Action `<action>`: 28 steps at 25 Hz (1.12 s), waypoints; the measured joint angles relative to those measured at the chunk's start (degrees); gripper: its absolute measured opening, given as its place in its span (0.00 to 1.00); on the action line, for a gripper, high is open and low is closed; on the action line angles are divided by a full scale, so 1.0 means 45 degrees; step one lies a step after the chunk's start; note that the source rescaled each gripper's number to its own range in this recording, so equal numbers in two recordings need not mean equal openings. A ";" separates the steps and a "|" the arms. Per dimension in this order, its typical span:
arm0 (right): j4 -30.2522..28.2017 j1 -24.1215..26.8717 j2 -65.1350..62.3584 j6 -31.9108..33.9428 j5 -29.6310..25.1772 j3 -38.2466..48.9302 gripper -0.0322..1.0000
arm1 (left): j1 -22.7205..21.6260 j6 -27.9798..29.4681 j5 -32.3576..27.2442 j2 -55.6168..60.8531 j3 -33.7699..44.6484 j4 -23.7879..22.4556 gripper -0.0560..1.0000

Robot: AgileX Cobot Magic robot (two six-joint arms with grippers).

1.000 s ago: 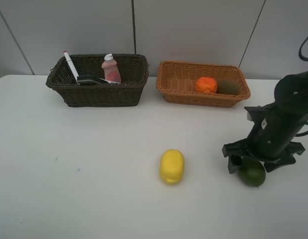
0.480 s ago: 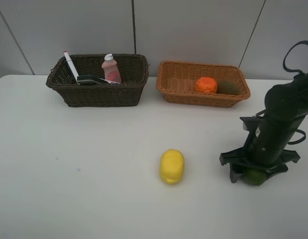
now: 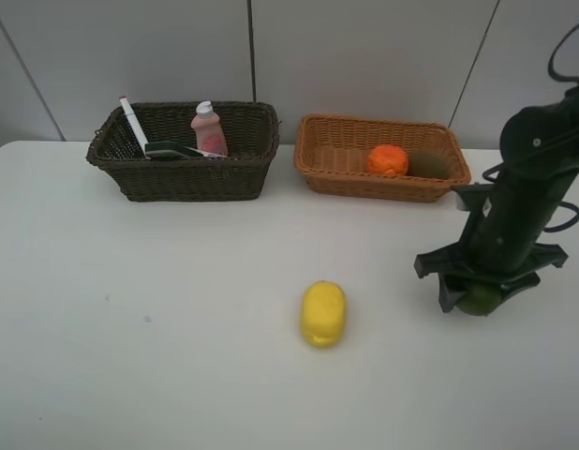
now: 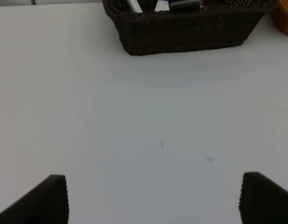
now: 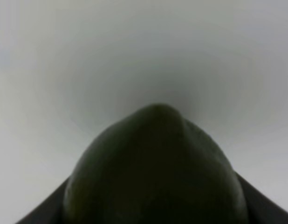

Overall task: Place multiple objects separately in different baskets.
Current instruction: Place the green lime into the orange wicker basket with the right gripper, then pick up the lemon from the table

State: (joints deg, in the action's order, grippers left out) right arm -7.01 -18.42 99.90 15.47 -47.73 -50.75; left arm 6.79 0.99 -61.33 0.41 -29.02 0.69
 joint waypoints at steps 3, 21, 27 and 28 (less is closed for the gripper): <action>-0.0036 0.0000 0.0045 -0.0699 -0.0668 -0.2200 0.05 | 0.0000 0.0000 0.0000 0.0000 0.0000 0.0000 0.96; 0.0714 0.0000 0.8030 -0.2229 -0.2806 -1.6073 0.72 | 0.0000 0.0000 0.0000 0.0000 0.0000 0.0000 0.96; 0.0856 0.0000 0.8477 -0.2229 -0.3177 -1.6260 0.98 | 0.0000 0.0000 0.0000 0.0000 0.0000 0.0000 0.96; 0.0871 0.0000 0.8430 -0.2229 -0.3295 -1.6285 0.99 | 0.0000 0.0000 0.0000 0.0000 0.0000 0.0000 0.96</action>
State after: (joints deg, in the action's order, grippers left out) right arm -3.09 -18.42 137.83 5.44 -62.55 -124.03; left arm 6.79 0.99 -61.33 0.41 -29.02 0.69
